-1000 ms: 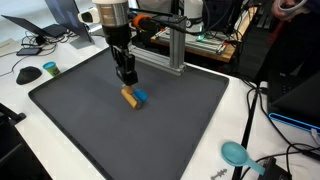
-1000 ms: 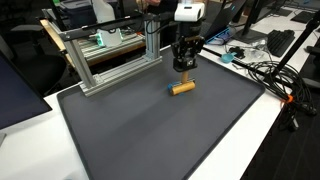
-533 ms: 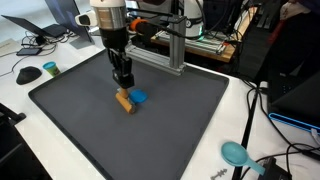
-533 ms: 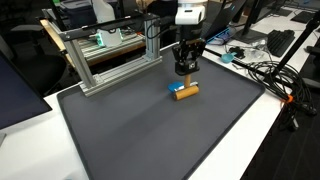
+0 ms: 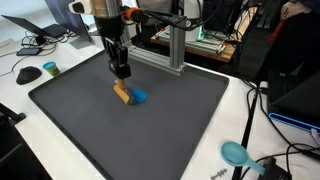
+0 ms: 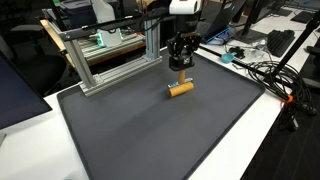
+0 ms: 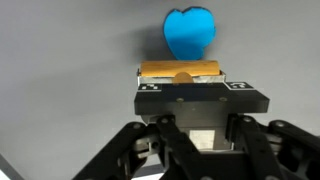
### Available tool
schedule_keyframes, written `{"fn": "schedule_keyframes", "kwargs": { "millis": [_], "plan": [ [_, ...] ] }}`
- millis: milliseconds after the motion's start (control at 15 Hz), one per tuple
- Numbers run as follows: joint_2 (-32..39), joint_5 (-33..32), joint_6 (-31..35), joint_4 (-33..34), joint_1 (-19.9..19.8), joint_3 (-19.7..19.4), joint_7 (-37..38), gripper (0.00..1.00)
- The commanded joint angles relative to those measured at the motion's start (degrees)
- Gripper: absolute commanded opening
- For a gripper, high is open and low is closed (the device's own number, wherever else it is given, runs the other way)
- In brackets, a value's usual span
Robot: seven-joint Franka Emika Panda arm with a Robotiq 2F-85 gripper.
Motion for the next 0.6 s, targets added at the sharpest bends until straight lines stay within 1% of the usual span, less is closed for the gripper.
{"fn": "schedule_keyframes", "kwargs": {
  "millis": [0,333,533],
  "plan": [
    [-7.72,-1.80,-3.06,-4.50,0.05,-0.07,-0.58,0.22],
    [-17.35,-2.00,-10.71,-10.27,-0.44,1.65,-4.09,0.22],
    [-23.47,-2.57,-13.08,-14.85,-0.61,2.64,-4.43,0.22]
  ]
}}
